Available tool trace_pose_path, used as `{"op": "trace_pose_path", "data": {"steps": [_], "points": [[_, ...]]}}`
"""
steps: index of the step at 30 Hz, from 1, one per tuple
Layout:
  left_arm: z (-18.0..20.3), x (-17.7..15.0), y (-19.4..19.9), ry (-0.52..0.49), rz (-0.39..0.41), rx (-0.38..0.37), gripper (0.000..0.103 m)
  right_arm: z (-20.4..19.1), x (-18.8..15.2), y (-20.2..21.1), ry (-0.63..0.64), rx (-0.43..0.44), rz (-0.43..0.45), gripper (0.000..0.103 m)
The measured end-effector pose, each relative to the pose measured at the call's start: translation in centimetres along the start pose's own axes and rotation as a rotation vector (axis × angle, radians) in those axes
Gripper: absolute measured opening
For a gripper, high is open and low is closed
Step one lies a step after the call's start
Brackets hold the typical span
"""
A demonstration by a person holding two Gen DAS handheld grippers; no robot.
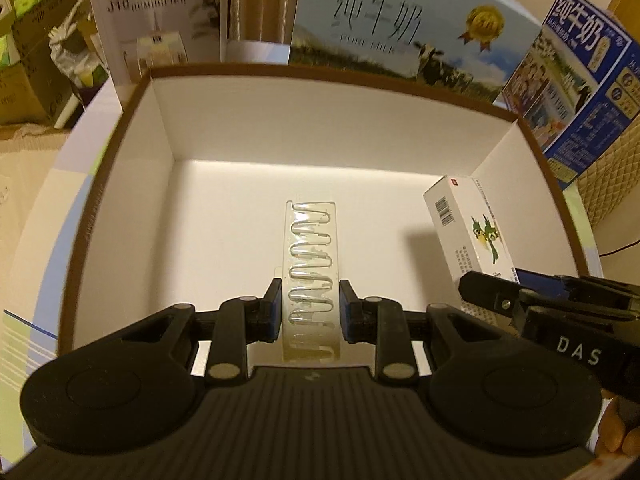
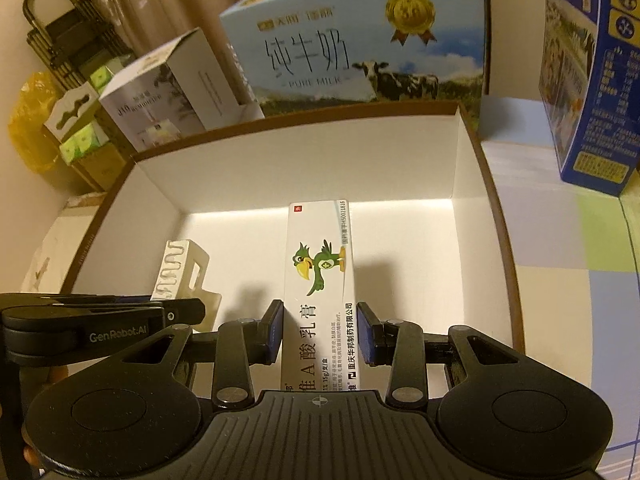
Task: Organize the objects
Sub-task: 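Carry both items into the brown box and open both tools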
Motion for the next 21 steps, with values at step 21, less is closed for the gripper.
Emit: {"op": "trace_pose_path", "data": {"steps": [21], "points": [[-0.6, 0.3, -1.1, -0.008, -0.032, 0.001, 0.034, 0.6, 0.4, -0.4, -0.048, 0.034, -0.022, 0.035]]}}
Point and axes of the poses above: each gripper's, at about its wrist camera, not at the fingertips, and y roughly against the way its jaws point, z to its right, x to its top, the point moved 2 cm from there along -y, roughly the way its jaws point, and after that the axes turned 15 degrees about -z, right-handed, at the moved point
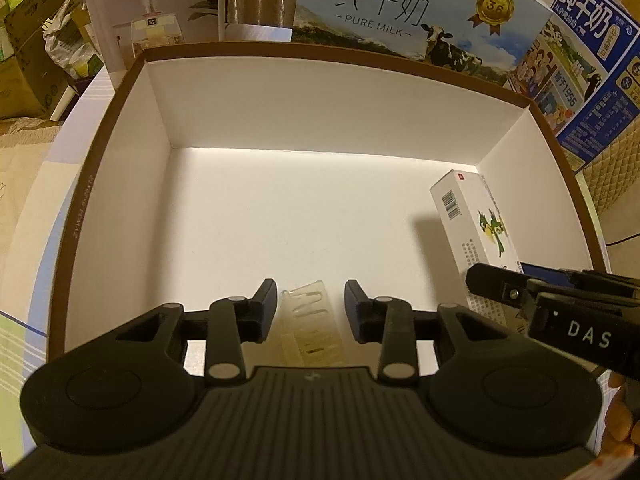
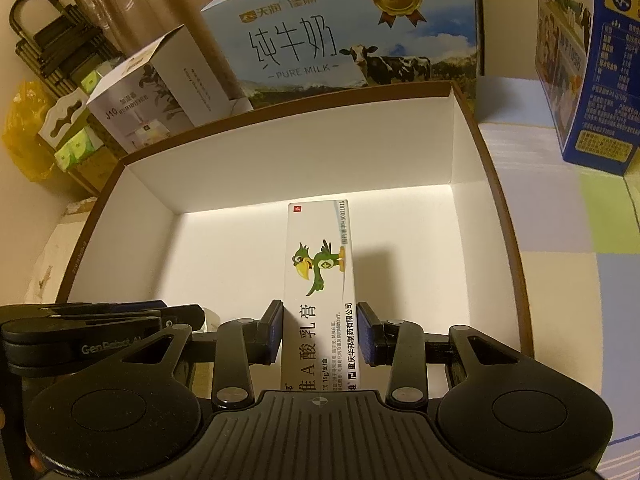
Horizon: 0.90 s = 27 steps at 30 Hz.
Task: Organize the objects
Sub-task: 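Carry both items into the brown box and open both tools, then withdraw both tools from the box back toward the remaining items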
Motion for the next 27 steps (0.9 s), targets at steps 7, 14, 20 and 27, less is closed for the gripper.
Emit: {"op": "trace_pose_path", "data": {"steps": [7, 14, 20, 27], "points": [[-0.3, 0.0, 0.9, 0.002, 0.025, 0.003, 0.052, -0.5, -0.2, 0.1, 0.032, 0.014, -0.001, 0.06], [-0.2, -0.5, 2.5, -0.002, 0.068, 0.003, 0.072, -0.7, -0.9, 1.4, 0.04, 0.013, 0.008, 0.065], [-0.1, -1.1, 4.1, -0.007, 0.095, 0.002, 0.077, -0.5, -1.6, 3.1, 0.019, 0.036, 0.036, 0.067], [-0.1, -2.8, 6.3, -0.01, 0.13, -0.01, 0.078, -0.6, -3.0, 5.9, 0.008, 0.047, 0.089, 0.068]]}}
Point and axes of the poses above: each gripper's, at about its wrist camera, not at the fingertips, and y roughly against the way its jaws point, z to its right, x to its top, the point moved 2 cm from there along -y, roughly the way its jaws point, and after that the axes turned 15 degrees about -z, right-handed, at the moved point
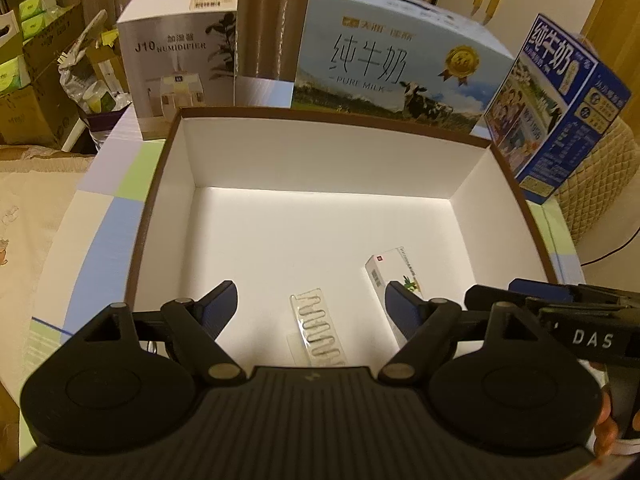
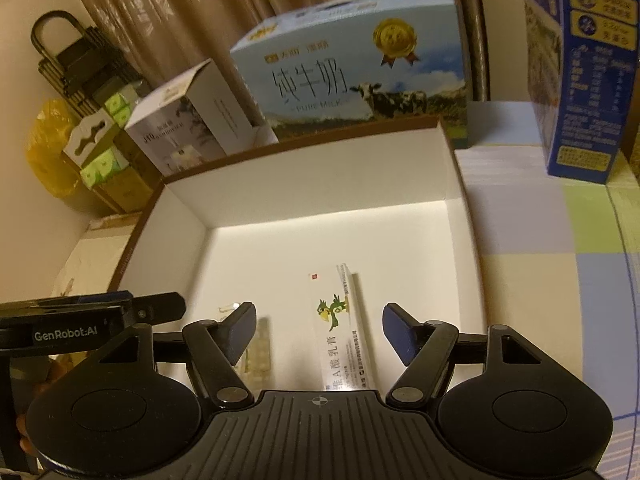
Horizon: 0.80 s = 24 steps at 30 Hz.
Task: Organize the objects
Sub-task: 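Withdraw both tools from the box back toward the remaining items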
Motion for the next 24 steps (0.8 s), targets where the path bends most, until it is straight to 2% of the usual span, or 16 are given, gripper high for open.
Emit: {"op": "trace_pose_path", "data": {"steps": [10, 24], "points": [[0.6, -3.0, 4.0, -0.005, 0.044, -0.016, 0.078, -0.6, -2.8, 4.0, 0.001, 0.013, 0.069, 0.068], [2.4, -8.2, 8.4, -0.026, 0.083, -0.017, 0.078, -0.7, -7.4, 8.5, 0.006, 0.03, 0.123, 0.069]]}}
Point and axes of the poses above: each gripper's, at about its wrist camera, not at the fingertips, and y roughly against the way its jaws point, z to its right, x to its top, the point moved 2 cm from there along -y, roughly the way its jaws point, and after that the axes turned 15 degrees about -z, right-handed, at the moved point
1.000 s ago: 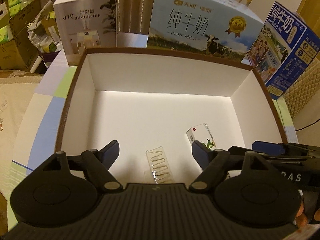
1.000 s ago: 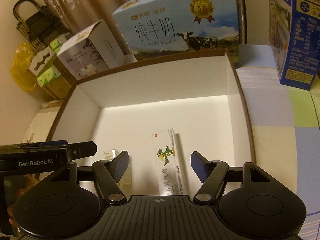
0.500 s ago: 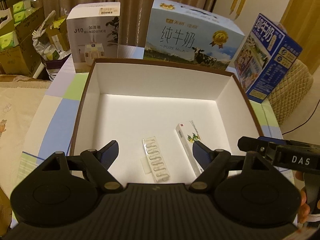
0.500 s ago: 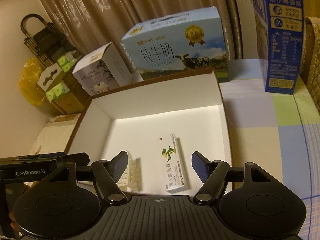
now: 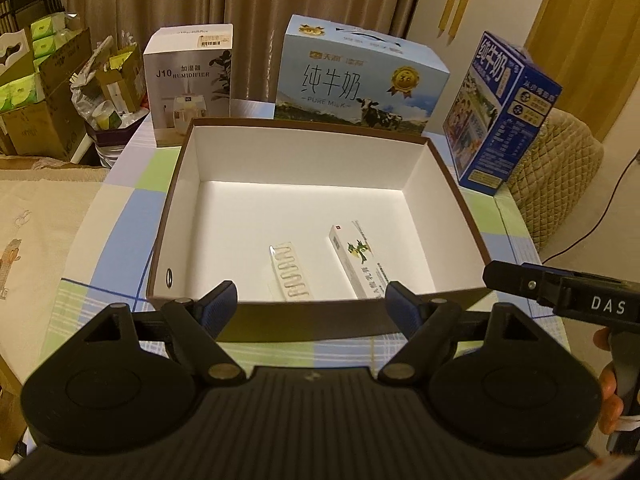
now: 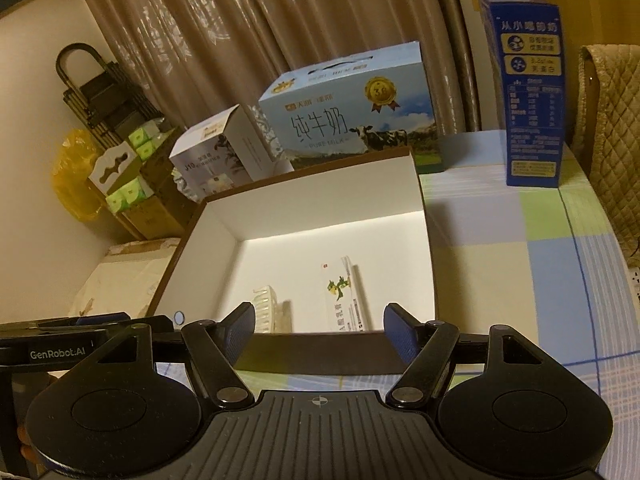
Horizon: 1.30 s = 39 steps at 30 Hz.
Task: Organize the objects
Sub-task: 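Withdraw both tools from the box back toward the remaining items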
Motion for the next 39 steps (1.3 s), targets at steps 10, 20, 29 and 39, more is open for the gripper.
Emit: {"op": "trace_pose_path", "data": {"steps": [10, 20, 29, 39], "points": [[1.3, -2.2, 2.2, -0.006, 0.026, -0.004, 0.078, 0.0, -2.1, 2.3, 0.009, 0.011, 0.011, 0.069], [2.4, -4.4, 3.2, -0.007, 0.022, -0.01, 0.078, 0.5, -3.8, 3.3, 0.01, 0.012, 0.004, 0.069], [3.0, -6.8, 3.3, -0.005, -0.007, -0.01, 0.078, 1.3, -6.1, 3.9, 0.013, 0.003, -0.022, 0.069], [3.1, -9.0, 2.4, -0.002, -0.059, 0.0, 0.078, 2.3, -7.9, 3.8, 0.008, -0.008, -0.063, 0.069]]}}
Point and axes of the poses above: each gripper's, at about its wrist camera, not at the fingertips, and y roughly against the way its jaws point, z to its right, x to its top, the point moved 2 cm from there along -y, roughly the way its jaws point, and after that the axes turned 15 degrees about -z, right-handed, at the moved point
